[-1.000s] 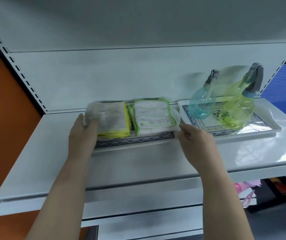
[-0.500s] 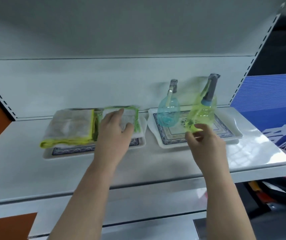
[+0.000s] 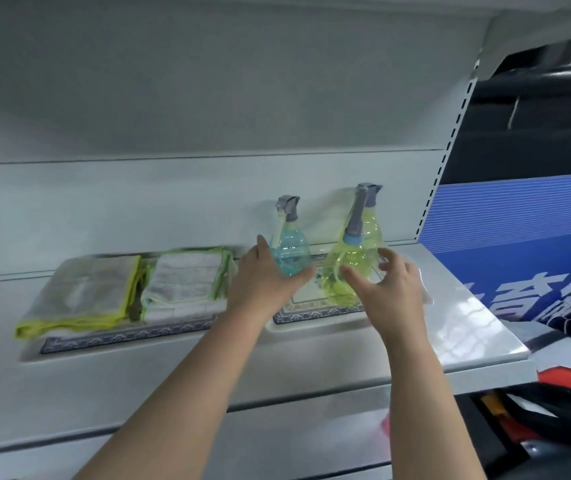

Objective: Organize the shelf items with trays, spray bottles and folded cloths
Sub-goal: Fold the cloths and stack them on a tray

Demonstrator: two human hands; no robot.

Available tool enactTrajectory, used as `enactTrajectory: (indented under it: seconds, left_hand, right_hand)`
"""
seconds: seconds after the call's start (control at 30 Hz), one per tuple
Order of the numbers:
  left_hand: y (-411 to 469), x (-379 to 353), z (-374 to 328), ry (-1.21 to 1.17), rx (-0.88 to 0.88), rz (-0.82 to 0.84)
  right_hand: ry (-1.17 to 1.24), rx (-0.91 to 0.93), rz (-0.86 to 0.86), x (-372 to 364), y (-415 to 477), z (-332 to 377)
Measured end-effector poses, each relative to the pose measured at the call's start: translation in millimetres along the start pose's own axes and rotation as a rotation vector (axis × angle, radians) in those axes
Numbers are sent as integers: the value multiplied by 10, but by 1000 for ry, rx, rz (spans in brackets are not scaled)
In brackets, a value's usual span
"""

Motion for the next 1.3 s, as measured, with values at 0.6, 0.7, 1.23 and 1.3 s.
enactTrajectory:
  seconds: [0.6, 0.7, 1.23, 1.3]
  left_hand:
    - [301, -129, 32, -139, 48, -46]
    - [306, -160, 145, -155, 35, 64]
    - [161, 18, 60, -202, -42, 183]
    - [165, 34, 60, -206, -30, 189]
  right_hand:
    - [-398, 70, 39, -312, 147, 133]
    - [-321, 95, 161, -335, 187, 91]
    - [-7, 137, 217, -362, 274, 143]
    - [44, 162, 275, -299, 329, 102]
Point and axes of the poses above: each hand's wrist, its own y-axis towards the middle knuckle, its own x-axis out of the back of the hand, z = x × y, the point moved 6 cm from there along y, towards the middle knuckle, and after that the axes turned 11 degrees about x, right-handed, at the moved point
